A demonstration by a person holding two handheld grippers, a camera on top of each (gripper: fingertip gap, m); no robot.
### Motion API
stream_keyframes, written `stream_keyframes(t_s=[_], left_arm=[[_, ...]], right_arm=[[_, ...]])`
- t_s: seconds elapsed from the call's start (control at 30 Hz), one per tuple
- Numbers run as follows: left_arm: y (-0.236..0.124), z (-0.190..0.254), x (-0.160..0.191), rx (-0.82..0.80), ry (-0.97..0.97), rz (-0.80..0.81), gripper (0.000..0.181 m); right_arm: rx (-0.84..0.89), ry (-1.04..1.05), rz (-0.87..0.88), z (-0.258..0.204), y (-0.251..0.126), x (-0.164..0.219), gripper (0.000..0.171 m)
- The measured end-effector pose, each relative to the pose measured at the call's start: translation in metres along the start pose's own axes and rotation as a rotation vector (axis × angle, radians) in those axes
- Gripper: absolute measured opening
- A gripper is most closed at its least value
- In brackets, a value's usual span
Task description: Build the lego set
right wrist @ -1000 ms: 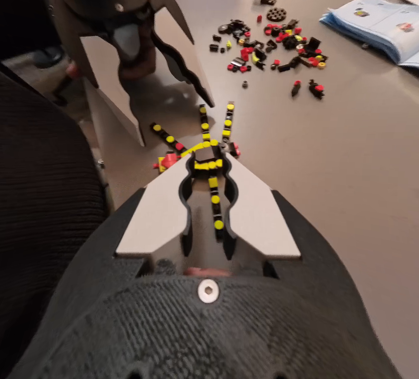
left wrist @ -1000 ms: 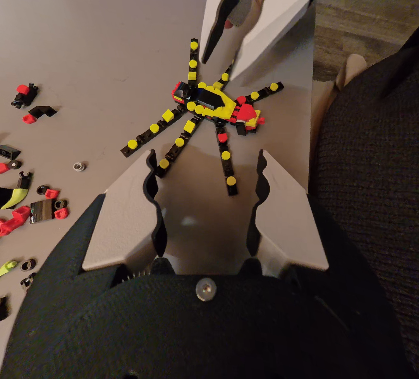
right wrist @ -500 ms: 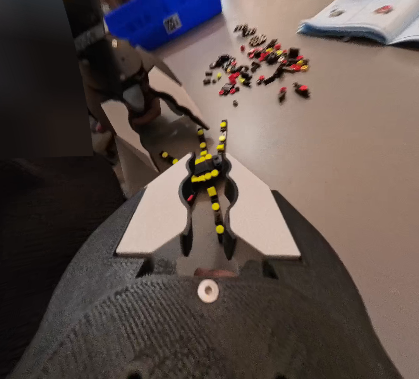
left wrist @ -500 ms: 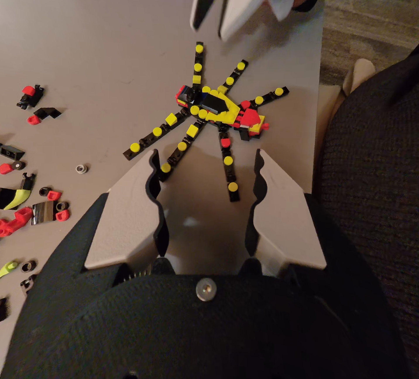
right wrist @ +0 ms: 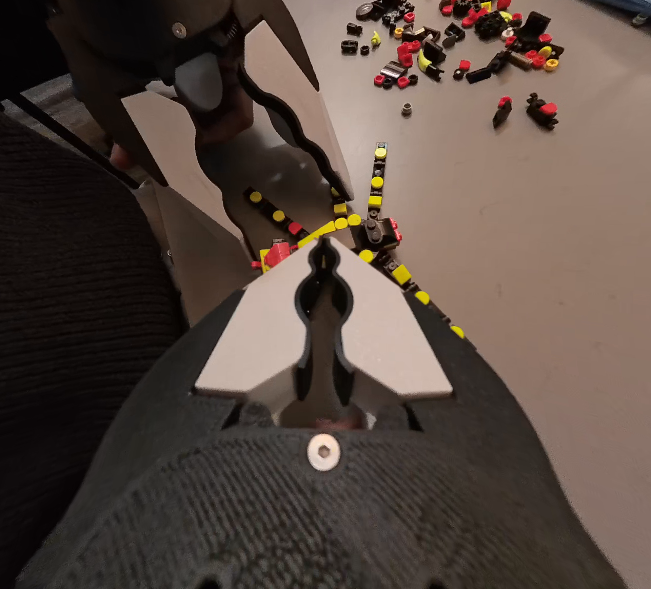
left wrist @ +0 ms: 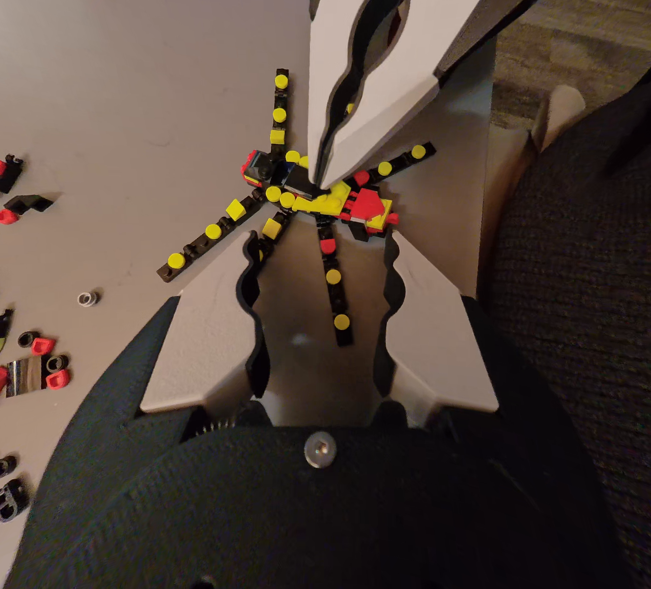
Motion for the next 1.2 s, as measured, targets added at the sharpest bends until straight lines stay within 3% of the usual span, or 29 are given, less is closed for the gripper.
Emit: stream_keyframes(t_s=[0.23,0.83,1.2], left_arm=[[-0.0043,-0.0003,0.0030,0.015,0.017,-0.001,0.058],[0.0001,-0.0014,0.0024,0.002,-0.004,-0.019,0.058],[0.0002,-0.0043,0.0027,-0.029,-0.014,-0.022,0.045]], right_arm=[[-0.008,-0.002,0.000,0.0006,-0.0008,0.0008,0.000],[-0.018,0.031,0.008,0.0021,0.0009,0.0000,0.000],[0.044,0.021,0.004,0.0006,0.0010,-0.0003,0.000]])
Point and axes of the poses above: each gripper's, where its closed fingertips meet, y out along the fingers, x out of its underside, z = x × y across the jaws, the point moved 7 cm from there along -y, back along the fingers, and after that the axes turned 7 degrees about -z, right-handed, at the moved point
